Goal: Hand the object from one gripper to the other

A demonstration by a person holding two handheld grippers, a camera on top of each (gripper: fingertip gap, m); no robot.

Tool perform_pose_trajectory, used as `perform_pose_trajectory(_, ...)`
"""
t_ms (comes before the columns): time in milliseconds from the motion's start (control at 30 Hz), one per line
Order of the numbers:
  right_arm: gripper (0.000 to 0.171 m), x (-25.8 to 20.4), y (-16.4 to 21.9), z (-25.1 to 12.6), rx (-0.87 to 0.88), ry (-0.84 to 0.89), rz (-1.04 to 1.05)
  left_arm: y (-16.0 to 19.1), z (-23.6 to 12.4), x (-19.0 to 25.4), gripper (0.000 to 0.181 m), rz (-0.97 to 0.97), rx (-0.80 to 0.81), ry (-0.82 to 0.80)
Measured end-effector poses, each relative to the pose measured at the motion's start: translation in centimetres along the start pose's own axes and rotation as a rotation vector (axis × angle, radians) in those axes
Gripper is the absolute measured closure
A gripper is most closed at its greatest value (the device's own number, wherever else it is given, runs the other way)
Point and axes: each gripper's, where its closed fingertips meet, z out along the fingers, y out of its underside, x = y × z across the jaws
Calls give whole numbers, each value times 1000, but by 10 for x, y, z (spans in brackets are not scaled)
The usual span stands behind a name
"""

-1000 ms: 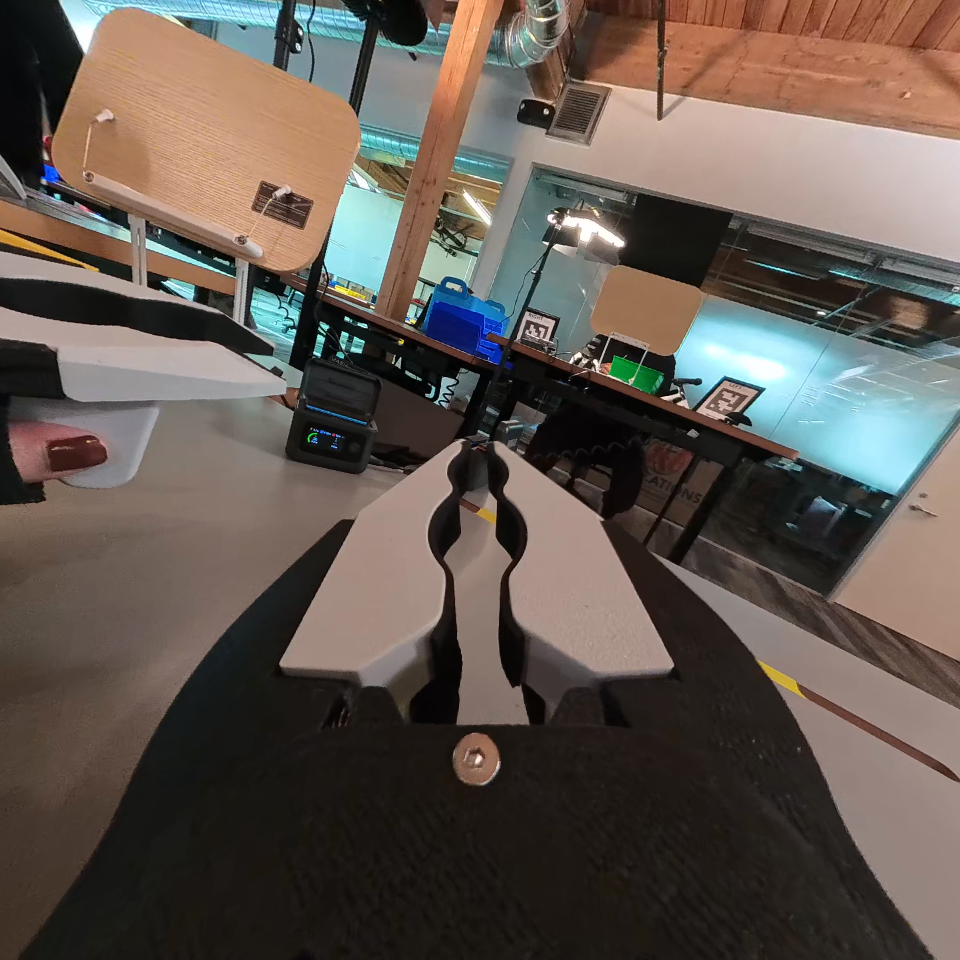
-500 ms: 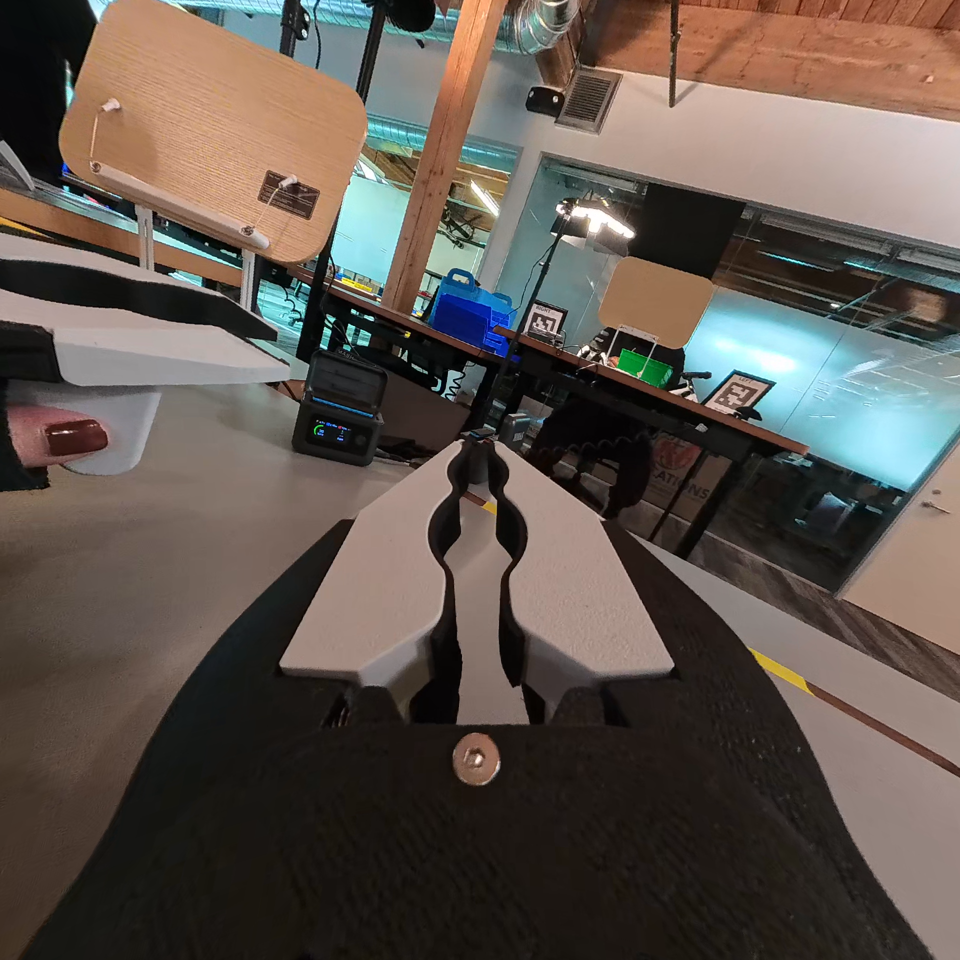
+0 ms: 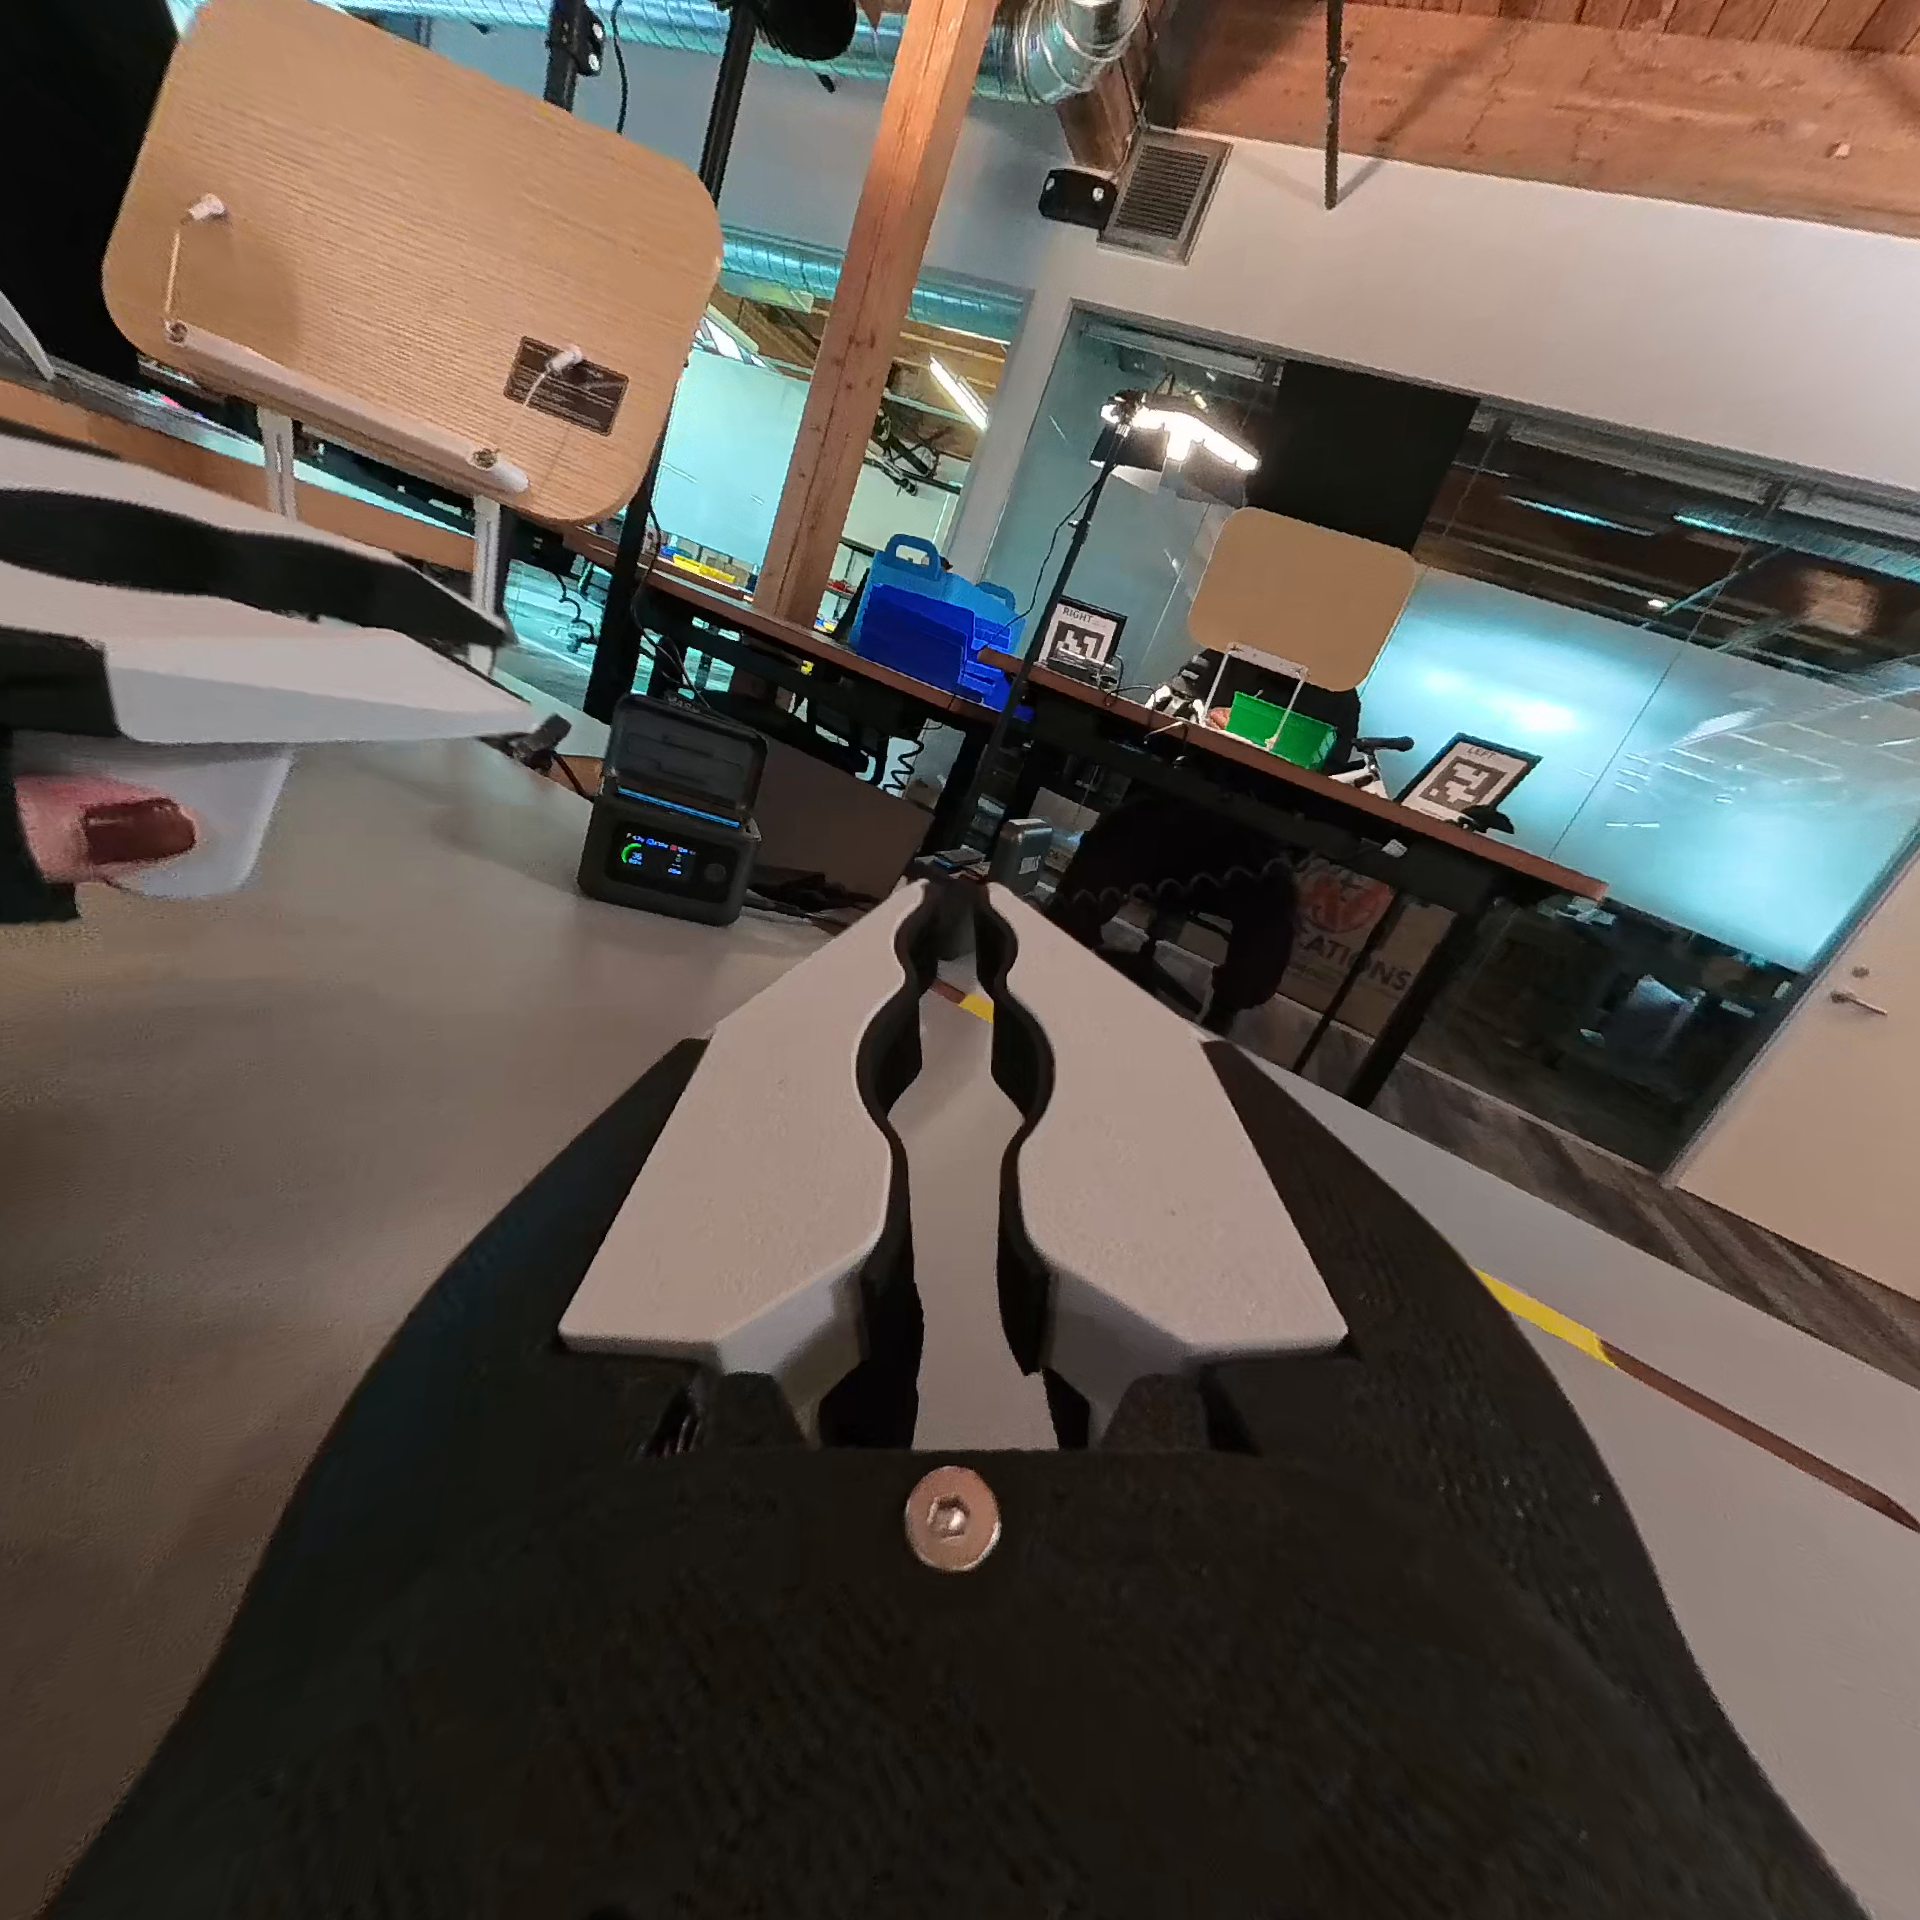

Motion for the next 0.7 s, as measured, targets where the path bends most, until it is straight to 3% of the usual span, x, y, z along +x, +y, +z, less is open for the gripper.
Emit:
perform_pose_trajectory(167, 167, -3, 0, 0, 3, -11, -15, -1, -12, -22, 152, -3, -14, -58)
perform_pose_trajectory(300, 167, -2, -1, 0, 13, -10, -8, -22, -26, -10, 139, -137, -41, 31)
perform_pose_trajectory(500, 167, -1, 0, 0, 10, -7, -3, -79, -95, -33, 136, -166, -131, 188)
perform_pose_trajectory(600, 167, -2, 0, 2, 9, -8, -2, -68, -142, -71, 149, -105, -347, 241)
perform_pose_trajectory(667, 167, -2, 0, 3, 8, -8, -1, -33, -175, -104, 145, -109, -614, 229)
perform_pose_trajectory(700, 167, -2, 0, 3, 7, -7, -3, -11, -192, -127, 143, -156, -773, 139)
